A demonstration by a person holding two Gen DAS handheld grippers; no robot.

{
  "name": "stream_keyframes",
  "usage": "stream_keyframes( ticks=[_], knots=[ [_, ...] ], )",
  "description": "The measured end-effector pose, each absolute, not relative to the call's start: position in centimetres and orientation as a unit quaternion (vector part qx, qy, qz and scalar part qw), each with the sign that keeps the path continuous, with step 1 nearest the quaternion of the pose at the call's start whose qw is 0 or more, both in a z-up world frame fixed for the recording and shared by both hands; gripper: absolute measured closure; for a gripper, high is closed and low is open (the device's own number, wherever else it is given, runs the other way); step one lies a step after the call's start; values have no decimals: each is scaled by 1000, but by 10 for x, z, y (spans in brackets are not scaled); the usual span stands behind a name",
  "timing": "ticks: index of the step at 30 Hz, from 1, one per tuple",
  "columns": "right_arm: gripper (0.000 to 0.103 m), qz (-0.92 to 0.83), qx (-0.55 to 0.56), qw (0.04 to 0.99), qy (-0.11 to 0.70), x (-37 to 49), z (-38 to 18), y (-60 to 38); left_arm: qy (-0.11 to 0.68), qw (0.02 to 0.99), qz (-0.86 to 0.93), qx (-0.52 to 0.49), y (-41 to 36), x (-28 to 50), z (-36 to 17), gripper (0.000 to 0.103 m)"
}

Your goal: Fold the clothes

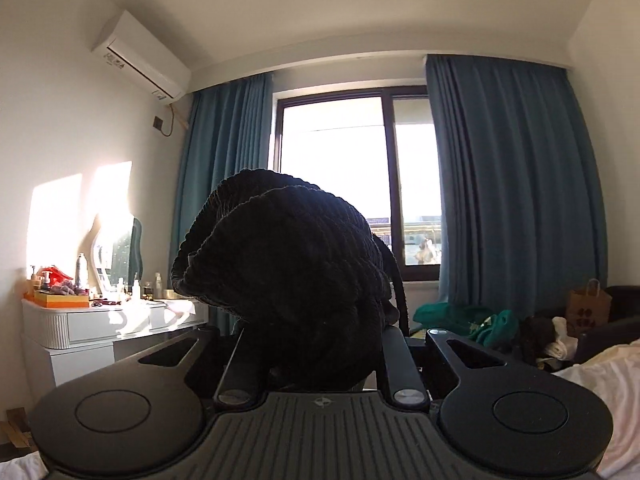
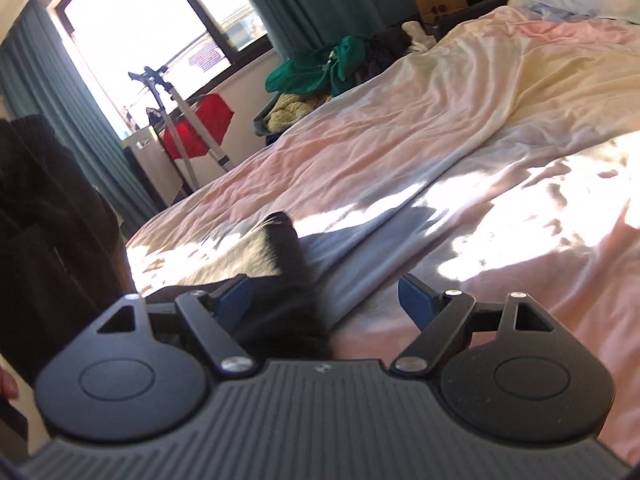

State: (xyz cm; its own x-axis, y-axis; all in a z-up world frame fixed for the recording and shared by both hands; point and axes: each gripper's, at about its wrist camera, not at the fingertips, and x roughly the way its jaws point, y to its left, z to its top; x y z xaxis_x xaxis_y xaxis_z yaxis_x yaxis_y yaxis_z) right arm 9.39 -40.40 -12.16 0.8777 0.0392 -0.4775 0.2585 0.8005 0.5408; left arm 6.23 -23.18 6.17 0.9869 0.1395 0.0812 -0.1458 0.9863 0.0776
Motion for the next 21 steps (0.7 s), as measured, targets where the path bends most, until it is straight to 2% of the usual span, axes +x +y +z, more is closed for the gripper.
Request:
stream_keyframes(
  ticks=[9, 12, 15, 16, 17, 19, 21],
  knots=[
    [18, -92, 458, 868, 168, 76, -137, -480, 56, 976, -19, 211, -325, 84, -81, 85],
    [18, -58, 471, 866, 160, 82, -139, -477, 68, 966, -35, 247, -338, 82, -102, 83],
    [18, -10, 500, 851, 160, 91, -144, -473, 80, 955, -54, 281, -328, 74, -116, 73],
    [18, 1, 505, 848, 160, 93, -146, -471, 84, 951, -59, 292, -320, 72, -118, 58],
    [18, 9, 508, 846, 158, 95, -146, -469, 87, 947, -64, 302, -311, 69, -119, 35],
    [18, 30, 514, 843, 157, 97, -146, -466, 94, 939, -73, 321, -291, 63, -121, 15],
    [18, 48, 513, 842, 161, 98, -145, -461, 101, 931, -82, 341, -271, 58, -122, 11]
  ],
)
